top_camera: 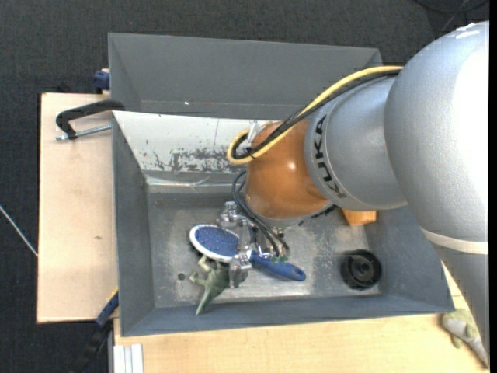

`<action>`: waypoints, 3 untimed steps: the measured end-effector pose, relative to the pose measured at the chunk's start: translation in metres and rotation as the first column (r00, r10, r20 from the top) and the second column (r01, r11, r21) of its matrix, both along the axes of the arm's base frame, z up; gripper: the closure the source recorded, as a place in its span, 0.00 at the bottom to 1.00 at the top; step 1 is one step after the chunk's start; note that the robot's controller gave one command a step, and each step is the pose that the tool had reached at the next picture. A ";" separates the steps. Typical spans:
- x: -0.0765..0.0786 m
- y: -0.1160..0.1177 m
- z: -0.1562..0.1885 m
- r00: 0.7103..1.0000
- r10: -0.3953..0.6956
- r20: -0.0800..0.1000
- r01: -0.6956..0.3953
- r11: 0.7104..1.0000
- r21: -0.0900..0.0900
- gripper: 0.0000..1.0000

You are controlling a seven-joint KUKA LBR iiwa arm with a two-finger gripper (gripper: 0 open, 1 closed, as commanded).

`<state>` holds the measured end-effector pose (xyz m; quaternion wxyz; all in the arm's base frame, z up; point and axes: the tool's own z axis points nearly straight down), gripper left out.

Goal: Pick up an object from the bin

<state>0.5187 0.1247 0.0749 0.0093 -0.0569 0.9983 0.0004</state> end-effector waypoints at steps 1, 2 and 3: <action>0.001 0.000 0.001 1.000 -0.004 0.000 0.004 1.000 0.002 1.00; 0.001 0.004 0.123 1.000 0.004 -0.008 -0.004 1.000 0.001 1.00; 0.037 0.056 0.200 0.926 0.378 -0.008 -0.378 0.926 -0.001 1.00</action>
Offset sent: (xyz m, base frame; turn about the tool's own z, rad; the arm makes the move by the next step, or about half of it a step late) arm 0.0000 0.0000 0.0000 0.0000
